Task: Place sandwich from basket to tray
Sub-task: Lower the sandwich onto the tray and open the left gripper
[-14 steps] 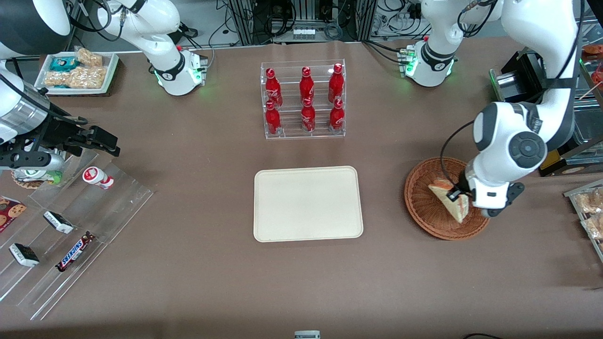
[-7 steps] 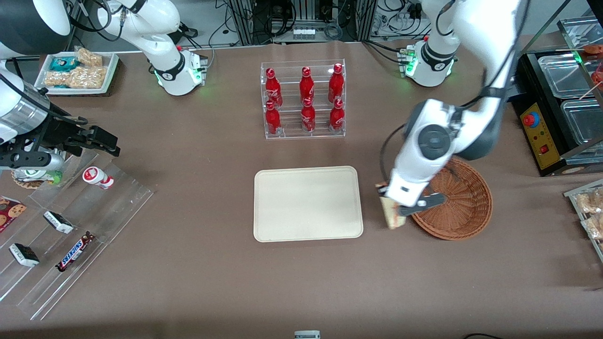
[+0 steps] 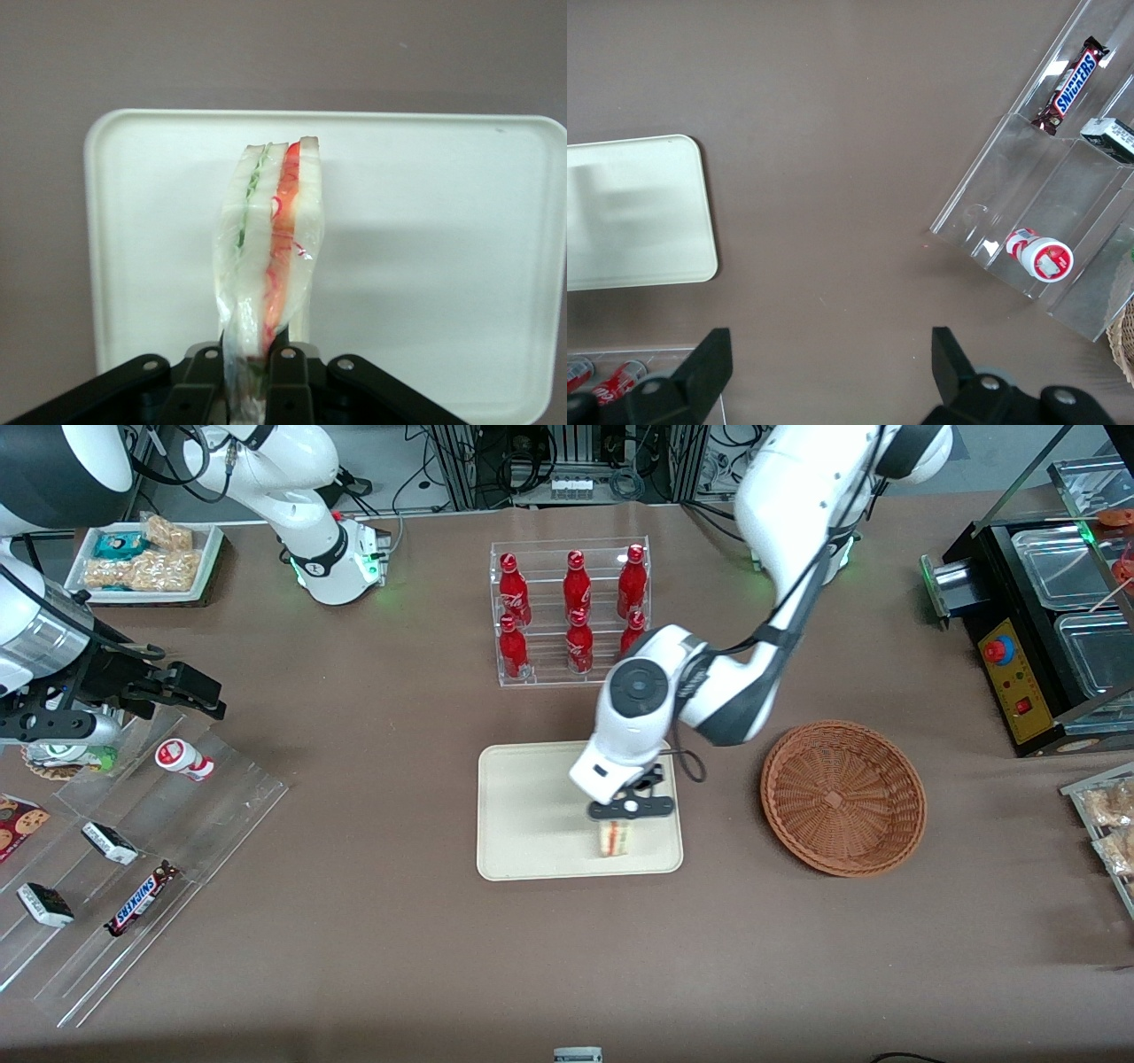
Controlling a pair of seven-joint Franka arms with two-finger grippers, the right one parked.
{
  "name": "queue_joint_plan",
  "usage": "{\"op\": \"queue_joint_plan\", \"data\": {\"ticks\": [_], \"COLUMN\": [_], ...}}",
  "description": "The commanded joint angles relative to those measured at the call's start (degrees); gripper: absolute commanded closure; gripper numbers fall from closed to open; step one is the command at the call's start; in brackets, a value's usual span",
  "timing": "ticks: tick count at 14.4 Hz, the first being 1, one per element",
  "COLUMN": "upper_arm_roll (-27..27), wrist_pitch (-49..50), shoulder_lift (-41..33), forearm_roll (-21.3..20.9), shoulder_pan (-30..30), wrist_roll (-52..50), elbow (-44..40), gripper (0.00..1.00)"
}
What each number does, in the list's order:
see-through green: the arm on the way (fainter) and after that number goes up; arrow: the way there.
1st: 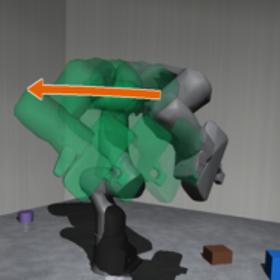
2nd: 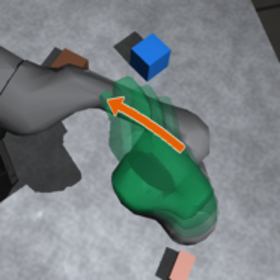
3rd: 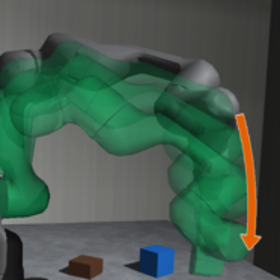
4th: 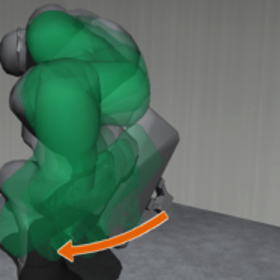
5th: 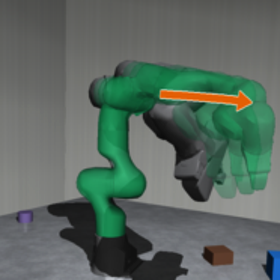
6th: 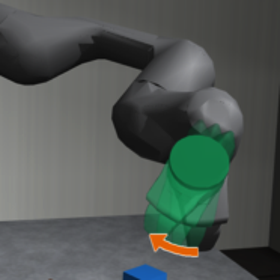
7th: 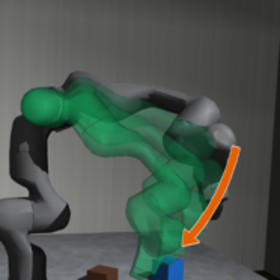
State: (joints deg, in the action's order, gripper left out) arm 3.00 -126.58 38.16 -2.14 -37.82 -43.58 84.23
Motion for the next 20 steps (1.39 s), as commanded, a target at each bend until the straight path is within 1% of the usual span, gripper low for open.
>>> {"op": "queue_joint_plan", "data": {"ticks": [1,4,5,6,7,8,10,13,15,17,19,20], "upper_arm_roll": [-1.33,-1.33,-1.33,-1.33,-1.33,-1.33,-1.24,-1.42,-1.42,-1.16,-1.33,-1.33], "wrist_pitch": [-3.05,-4.90,-5.43,-5.69,-5.61,-5.52,-4.38,2.98,8.16,14.05,19.77,20.31], "shoulder_lift": [4.45,6.31,6.40,6.40,6.31,5.87,3.78,-2.10,-6.76,-10.37,-11.97,-12.67], "forearm_roll": [-0.85,-2.51,-3.39,-4.18,-4.80,-5.68,-5.77,-5.95,-5.60,-4.20,-3.31,-3.40], "shoulder_pan": [-3.74,-5.24,-5.77,-5.95,-5.95,-5.95,-5.69,-5.16,-1.92,1.94,4.40,6.42], "wrist_roll": [-3.08,-6.07,-7.47,-9.14,-11.07,-12.92,-14.86,-14.00,-13.21,-6.20,-1.88,-0.82], "elbow": [-3.54,-3.81,-3.55,-3.28,-3.19,-3.11,-3.19,-3.02,-2.84,-2.67,-2.23,-1.44], "gripper": [0.94,0.93,0.90,0.72,0.33,0.00,0.00,0.00,0.00,0.00,0.00,0.00]}}
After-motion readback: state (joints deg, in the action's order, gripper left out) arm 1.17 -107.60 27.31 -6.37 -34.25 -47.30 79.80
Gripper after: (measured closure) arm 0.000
